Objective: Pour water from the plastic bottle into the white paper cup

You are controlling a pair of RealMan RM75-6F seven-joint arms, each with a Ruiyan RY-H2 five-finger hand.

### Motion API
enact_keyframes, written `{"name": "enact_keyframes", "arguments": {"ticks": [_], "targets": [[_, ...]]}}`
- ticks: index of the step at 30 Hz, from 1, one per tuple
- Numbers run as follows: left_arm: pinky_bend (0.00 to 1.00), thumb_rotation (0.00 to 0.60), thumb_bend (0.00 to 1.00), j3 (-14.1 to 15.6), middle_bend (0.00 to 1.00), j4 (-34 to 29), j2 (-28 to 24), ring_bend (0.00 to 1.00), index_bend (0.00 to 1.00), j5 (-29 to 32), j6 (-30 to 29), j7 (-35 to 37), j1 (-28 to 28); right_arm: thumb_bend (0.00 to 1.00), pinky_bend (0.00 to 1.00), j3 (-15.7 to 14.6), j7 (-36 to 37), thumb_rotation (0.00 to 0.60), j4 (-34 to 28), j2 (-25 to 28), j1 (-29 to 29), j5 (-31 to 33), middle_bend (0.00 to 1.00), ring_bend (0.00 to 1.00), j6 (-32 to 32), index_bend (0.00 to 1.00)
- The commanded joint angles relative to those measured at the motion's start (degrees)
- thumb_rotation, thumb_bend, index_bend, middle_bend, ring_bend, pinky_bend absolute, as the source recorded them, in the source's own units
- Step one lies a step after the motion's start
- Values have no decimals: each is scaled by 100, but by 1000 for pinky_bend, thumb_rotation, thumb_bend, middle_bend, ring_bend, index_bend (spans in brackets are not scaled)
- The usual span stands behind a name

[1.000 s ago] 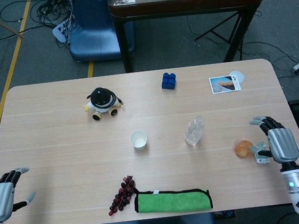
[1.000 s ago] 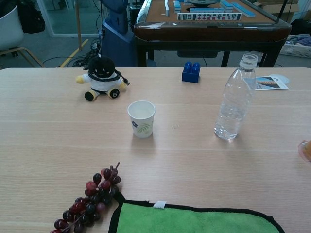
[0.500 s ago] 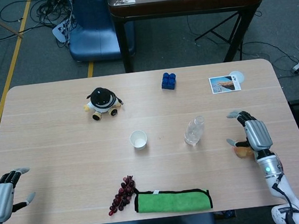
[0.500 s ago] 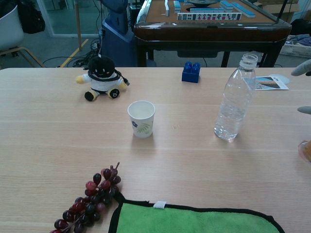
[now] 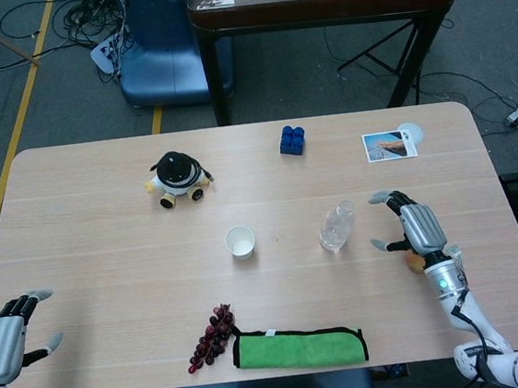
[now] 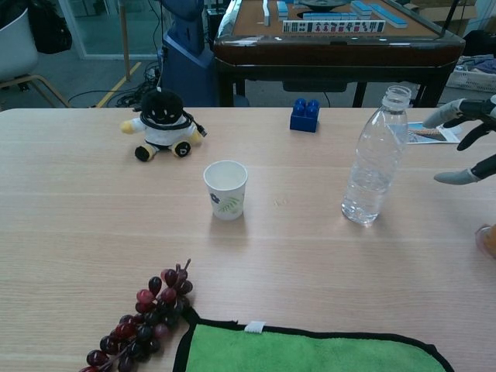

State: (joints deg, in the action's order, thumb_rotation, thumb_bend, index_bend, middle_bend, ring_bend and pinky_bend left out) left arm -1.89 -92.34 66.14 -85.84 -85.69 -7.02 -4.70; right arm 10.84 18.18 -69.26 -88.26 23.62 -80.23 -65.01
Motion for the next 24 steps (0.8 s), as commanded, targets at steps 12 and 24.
{"name": "enact_keyframes", "arguments": {"ticks": [12,24], "targets": [[597,600,152,-1,304,-16,-15,336,280,-13,-18,26,9,0,297,-149,1091,600,946,-598,431,-328,211,154,231,288],[597,600,152,8,304,-81,-61,336,280,-78,-87,77,34,0,297,-281,1818,600,1722,-1066,741,-455,211,154,450,288]]}}
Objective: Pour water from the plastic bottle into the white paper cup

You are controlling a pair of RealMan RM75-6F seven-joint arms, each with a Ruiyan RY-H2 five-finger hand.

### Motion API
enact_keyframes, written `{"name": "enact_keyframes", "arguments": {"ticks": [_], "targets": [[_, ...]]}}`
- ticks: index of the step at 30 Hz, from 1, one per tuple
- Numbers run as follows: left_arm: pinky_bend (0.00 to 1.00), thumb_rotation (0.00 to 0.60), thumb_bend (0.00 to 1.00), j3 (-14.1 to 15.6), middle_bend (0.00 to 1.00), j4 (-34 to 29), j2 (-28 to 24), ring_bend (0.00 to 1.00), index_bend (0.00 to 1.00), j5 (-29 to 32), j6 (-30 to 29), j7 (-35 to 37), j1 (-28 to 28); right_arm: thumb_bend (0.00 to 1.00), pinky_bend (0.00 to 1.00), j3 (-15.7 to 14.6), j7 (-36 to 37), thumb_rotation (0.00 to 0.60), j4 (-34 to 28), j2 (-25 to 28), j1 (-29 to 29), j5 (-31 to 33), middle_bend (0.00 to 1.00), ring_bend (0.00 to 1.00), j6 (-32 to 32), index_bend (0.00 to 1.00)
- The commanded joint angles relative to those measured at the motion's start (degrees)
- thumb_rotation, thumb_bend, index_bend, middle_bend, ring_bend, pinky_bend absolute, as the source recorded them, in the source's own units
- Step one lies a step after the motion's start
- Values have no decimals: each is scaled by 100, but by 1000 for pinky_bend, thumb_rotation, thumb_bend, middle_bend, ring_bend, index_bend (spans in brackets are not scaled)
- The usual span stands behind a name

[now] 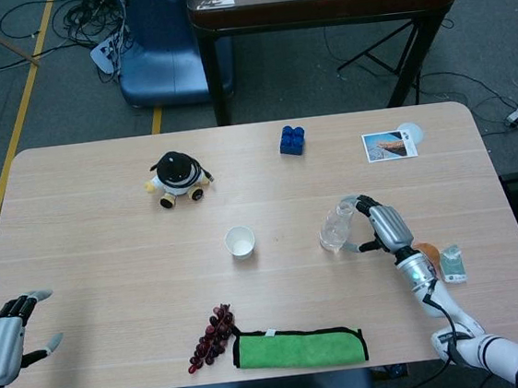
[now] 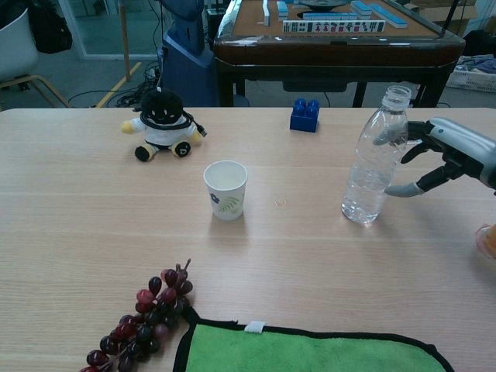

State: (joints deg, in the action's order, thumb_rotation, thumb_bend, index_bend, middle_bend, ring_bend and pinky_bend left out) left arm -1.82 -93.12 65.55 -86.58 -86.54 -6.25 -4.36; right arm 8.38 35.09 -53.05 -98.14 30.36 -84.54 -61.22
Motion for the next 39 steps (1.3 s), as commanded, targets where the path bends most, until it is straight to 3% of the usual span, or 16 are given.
{"name": "enact_keyframes", "arguments": {"ticks": [1,25,39], "targets": [[597,600,152,5,304,-7,-3,336,280,-12,-5,-1,2,0,297,-49,188,600,165,-119,99,-30,211,154,109,288],[597,600,152,6,304,-39,-41,337,280,-28,-22,55,21,0,310,-270,1208,600,1011,-662,538,-240,288,161,278,287],[597,600,152,3,304,-52,-48,337,280,-27,-36,64,33,0,366,-324,1843,600,1378,-926,660,-291,367,236,204,343]]}}
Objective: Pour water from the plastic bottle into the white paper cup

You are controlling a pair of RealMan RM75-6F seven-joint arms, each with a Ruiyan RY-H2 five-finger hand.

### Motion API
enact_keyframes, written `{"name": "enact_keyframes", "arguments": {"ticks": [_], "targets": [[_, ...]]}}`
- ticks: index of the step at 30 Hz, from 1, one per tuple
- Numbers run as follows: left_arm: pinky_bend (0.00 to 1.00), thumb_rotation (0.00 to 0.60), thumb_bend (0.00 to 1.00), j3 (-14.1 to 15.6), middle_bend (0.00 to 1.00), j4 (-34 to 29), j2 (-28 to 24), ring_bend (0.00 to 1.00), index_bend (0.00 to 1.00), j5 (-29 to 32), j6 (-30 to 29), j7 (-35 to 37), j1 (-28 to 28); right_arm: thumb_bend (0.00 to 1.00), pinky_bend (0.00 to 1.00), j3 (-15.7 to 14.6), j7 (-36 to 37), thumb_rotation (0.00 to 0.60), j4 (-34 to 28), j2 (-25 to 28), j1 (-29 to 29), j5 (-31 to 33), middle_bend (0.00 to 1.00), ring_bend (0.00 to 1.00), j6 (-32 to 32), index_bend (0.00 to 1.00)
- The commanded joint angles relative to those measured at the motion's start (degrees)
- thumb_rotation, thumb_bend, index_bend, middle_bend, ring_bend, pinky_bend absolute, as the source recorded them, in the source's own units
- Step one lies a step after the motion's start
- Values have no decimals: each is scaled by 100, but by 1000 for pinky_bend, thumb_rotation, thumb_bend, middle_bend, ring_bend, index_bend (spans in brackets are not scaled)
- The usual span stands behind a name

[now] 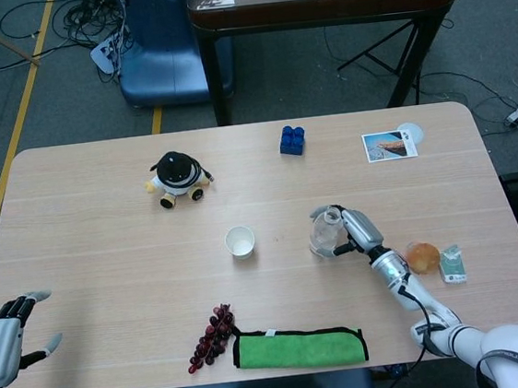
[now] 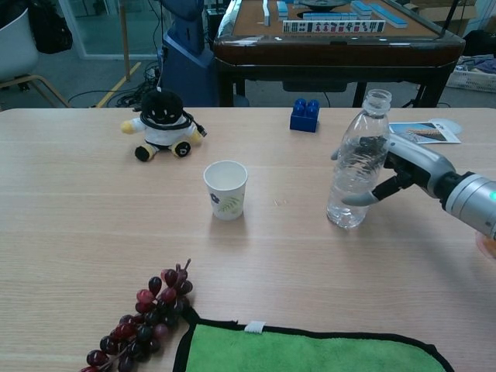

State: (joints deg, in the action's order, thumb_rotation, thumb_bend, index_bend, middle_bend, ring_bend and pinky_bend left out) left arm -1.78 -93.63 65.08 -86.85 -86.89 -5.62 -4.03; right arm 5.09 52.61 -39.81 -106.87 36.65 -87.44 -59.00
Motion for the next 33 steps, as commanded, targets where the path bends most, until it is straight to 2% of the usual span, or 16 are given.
{"name": "enact_keyframes", "arguments": {"ticks": [1,11,19,26,33], "targets": [[597,600,152,-1,304,-2,-2,337,280,1,-2,3,2,0,374,12,127,600,79,-76,41,2,374,243,-23,352],[597,600,152,-9,304,-32,-37,337,280,-2,-28,45,15,2,495,268,76,600,492,-473,210,235,515,388,9,521],[597,600,152,-12,304,-67,-76,337,280,-30,-67,87,29,69,592,481,-246,600,836,-802,461,391,637,508,82,643],[597,600,152,-12,304,-120,-124,337,280,-57,-101,123,44,85,626,628,-1225,600,1006,-1016,855,406,679,552,40,682],[597,600,152,-7,304,-147,-146,337,280,-76,-109,120,50,89,632,734,-2213,600,892,-1055,1191,478,695,566,216,692]]}}
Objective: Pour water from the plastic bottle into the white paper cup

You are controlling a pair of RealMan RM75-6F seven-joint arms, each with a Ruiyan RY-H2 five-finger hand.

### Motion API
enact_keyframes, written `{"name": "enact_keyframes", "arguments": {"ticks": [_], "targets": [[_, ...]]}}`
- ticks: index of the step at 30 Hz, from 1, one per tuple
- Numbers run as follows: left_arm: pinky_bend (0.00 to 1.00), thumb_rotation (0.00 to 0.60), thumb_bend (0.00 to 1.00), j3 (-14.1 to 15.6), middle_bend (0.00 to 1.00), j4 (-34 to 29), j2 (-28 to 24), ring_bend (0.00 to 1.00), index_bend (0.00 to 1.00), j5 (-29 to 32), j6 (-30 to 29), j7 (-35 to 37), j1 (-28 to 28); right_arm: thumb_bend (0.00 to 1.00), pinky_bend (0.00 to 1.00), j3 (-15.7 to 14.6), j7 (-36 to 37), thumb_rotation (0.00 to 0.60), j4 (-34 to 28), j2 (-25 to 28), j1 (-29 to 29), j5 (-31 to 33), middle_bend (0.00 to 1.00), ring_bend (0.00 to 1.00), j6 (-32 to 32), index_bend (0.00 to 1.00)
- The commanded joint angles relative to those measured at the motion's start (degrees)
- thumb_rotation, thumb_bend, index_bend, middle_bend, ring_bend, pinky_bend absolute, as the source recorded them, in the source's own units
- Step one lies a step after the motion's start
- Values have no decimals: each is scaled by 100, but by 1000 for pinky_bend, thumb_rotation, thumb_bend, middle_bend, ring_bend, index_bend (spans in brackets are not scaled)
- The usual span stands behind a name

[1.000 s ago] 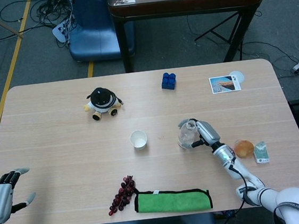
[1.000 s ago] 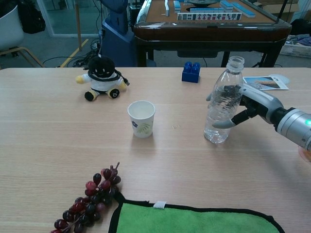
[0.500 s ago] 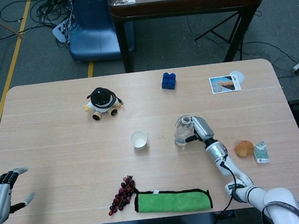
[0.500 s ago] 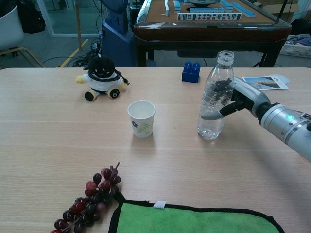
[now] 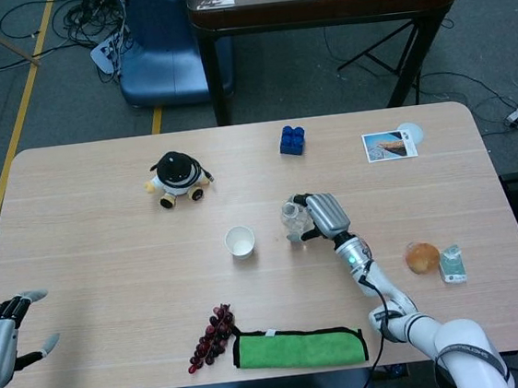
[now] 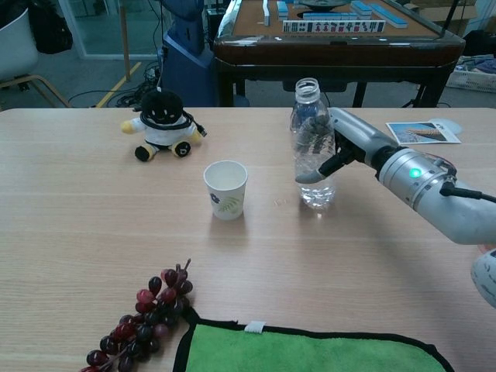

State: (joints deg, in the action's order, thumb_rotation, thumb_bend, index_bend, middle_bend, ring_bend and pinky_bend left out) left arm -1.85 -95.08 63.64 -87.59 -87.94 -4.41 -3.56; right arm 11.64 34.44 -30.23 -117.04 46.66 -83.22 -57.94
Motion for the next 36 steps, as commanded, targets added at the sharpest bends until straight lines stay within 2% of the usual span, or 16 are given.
{"name": "enact_keyframes", "arguments": {"ticks": [1,10,22,36], "targets": [[597,600,152,-2,304,-6,-5,337,280,-4,-9,2,4,89,635,92,-518,600,-147,-12,237,75,696,567,178,694],[597,600,152,0,304,-3,-21,337,280,-23,-21,9,10,104,636,222,-1892,600,-591,124,446,207,696,567,188,694],[596,600,152,-4,304,-6,-10,337,280,-13,-12,-19,10,106,636,200,-3726,600,-864,299,585,250,696,567,97,694],[597,600,152,-3,304,-19,-11,337,280,-26,-28,-26,18,106,636,154,-5063,600,-1020,442,684,338,696,568,166,694]]}}
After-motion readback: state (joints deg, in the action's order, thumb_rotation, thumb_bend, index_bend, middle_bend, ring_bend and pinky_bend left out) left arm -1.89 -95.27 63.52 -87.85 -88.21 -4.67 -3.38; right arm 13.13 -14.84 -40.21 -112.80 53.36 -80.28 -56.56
